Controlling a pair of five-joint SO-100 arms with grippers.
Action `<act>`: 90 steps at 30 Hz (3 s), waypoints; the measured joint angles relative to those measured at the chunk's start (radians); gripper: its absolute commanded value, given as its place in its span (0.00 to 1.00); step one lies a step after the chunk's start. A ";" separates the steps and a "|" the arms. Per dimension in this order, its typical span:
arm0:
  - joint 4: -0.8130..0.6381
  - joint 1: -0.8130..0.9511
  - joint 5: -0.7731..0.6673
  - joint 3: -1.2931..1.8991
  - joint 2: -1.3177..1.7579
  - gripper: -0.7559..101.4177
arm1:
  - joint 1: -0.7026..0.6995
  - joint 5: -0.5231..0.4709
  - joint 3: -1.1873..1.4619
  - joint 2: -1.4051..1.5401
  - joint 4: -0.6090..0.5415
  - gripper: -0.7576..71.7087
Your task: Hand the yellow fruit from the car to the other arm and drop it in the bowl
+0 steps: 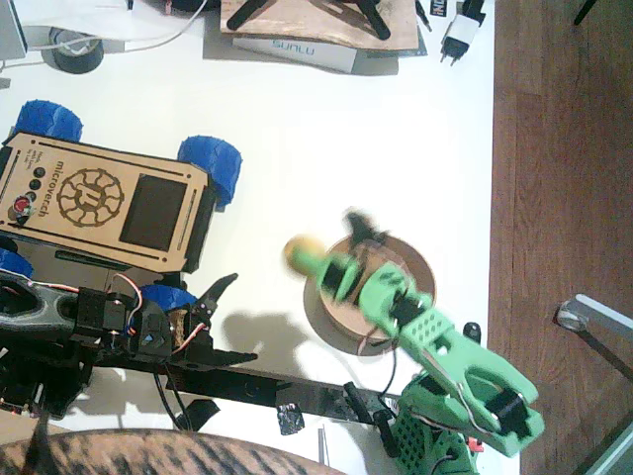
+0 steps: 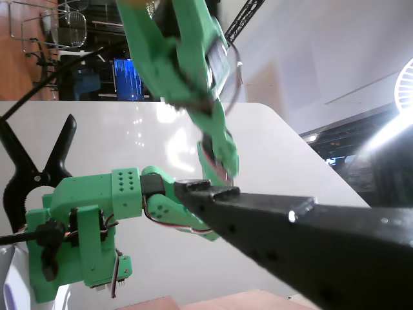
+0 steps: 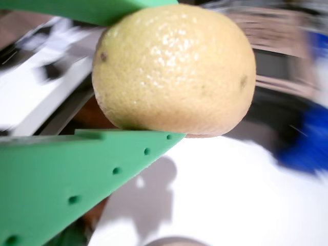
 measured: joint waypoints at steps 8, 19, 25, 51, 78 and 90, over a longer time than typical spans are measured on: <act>0.028 0.000 0.000 0.000 0.000 0.63 | 0.175 0.307 -0.163 -0.242 0.071 0.01; 0.469 -0.146 0.000 0.000 0.210 0.62 | 0.290 0.526 -0.307 -0.416 0.310 0.01; 0.792 -0.305 0.000 0.000 0.264 0.63 | 0.347 0.538 -0.331 -0.462 0.354 0.01; 1.355 -1.232 0.963 -0.003 0.423 0.57 | 0.419 0.540 -0.426 -0.641 0.500 0.01; 1.143 -1.336 1.089 0.296 0.512 0.55 | 0.419 0.548 -0.439 -0.643 0.517 0.41; 1.141 -1.336 1.089 0.296 0.511 0.55 | 0.426 0.566 -0.393 -0.489 0.558 0.01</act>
